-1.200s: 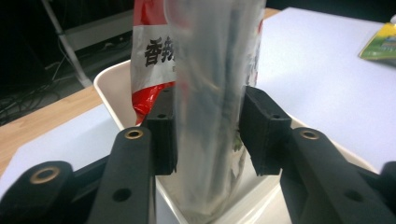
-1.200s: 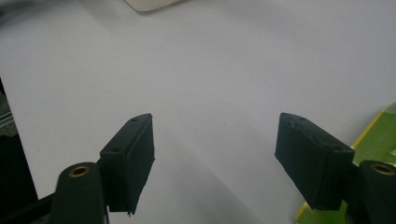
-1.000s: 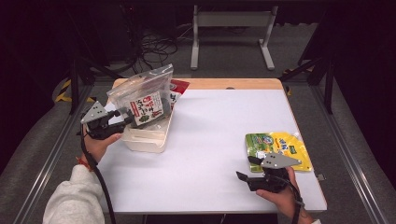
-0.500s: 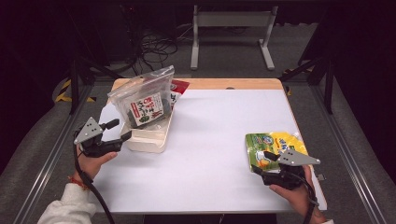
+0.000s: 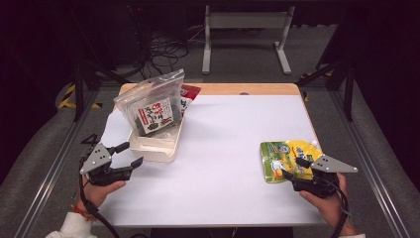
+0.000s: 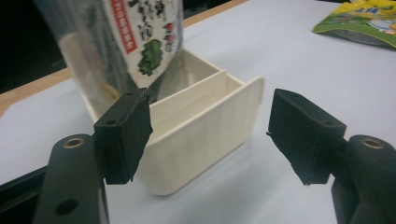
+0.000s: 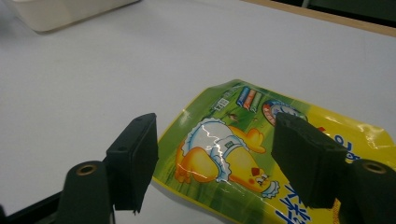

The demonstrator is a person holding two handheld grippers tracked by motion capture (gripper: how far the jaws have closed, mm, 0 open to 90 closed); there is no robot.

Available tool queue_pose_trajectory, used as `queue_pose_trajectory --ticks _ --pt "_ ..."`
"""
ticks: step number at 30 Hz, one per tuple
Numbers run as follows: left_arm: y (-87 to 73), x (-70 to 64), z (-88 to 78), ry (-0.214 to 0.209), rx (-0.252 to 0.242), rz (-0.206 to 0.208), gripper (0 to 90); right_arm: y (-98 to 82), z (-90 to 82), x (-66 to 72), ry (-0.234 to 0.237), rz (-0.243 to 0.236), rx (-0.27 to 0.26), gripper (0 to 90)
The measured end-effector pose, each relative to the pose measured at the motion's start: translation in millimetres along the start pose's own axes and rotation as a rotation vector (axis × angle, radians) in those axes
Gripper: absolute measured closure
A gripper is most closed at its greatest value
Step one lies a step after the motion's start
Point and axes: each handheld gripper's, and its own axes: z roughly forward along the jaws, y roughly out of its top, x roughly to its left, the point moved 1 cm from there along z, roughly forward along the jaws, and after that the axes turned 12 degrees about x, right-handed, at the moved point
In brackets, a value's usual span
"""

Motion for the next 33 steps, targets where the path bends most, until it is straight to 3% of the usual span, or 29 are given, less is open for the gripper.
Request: queue_pose_trajectory --ticks 6,8,10,11,12,16,20,28,33 --pt "-1.9 -20.2 5.1 -0.067 0.010 0.017 29.4 -1.9 -1.8 -6.9 -0.015 0.012 0.003 31.5" --pt "-3.6 -34.8 14.7 -0.099 0.046 0.049 28.7 -3.0 -2.4 -9.4 -0.021 0.019 0.005 31.5" --pt "-3.8 -39.2 17.9 -0.120 0.052 0.056 28.1 -4.5 -3.4 -11.6 -0.025 0.027 0.004 31.5" --pt "-4.9 -47.9 24.5 -0.158 0.067 0.068 27.9 -5.3 -4.1 -12.6 -0.029 0.028 0.007 31.5" --pt "-4.9 -47.9 24.5 -0.158 0.067 0.068 27.8 -5.3 -4.1 -12.6 -0.029 0.028 0.007 31.5" --pt "-6.8 -65.6 41.8 -0.229 0.123 0.097 27.0 -9.9 -6.0 -17.9 -0.045 0.048 0.011 31.6" --pt "-5.1 -75.5 52.6 -0.245 0.161 0.137 25.2 -13.7 -7.1 -20.4 -0.049 0.060 0.015 31.6" --pt "-4.2 -78.1 59.1 -0.264 0.180 0.149 23.6 -19.2 -8.0 -23.1 -0.061 0.072 0.024 31.2" --pt "-0.2 -83.4 65.5 -0.281 0.198 0.181 22.2 -26.2 -6.9 -27.2 -0.071 0.086 0.040 30.8"
